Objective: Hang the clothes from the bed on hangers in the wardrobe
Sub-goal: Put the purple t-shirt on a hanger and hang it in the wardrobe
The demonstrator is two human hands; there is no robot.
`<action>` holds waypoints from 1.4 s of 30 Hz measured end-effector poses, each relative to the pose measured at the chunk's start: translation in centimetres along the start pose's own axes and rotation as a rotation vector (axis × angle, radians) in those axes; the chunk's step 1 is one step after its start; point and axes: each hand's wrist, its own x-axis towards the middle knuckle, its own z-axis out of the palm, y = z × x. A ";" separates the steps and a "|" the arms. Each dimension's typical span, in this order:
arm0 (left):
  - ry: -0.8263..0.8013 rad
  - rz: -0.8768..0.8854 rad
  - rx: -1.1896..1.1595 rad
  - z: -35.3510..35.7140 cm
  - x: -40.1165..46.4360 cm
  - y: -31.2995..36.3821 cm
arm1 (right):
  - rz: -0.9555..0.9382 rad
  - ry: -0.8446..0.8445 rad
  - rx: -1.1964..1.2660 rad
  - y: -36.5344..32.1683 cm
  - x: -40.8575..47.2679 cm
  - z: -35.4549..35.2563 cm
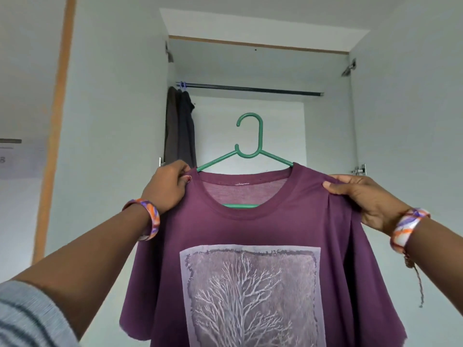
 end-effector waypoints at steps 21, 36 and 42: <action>0.110 0.007 -0.158 23.5 21.8 -10.0 | -0.574 0.506 -0.282 7.2 38.4 -2.4; 0.251 0.219 0.067 33.3 47.8 -21.8 | -0.732 0.617 -0.497 5.2 71.6 5.9; 0.233 0.256 0.301 31.3 56.4 -24.7 | -0.687 0.689 -0.451 2.9 81.5 11.3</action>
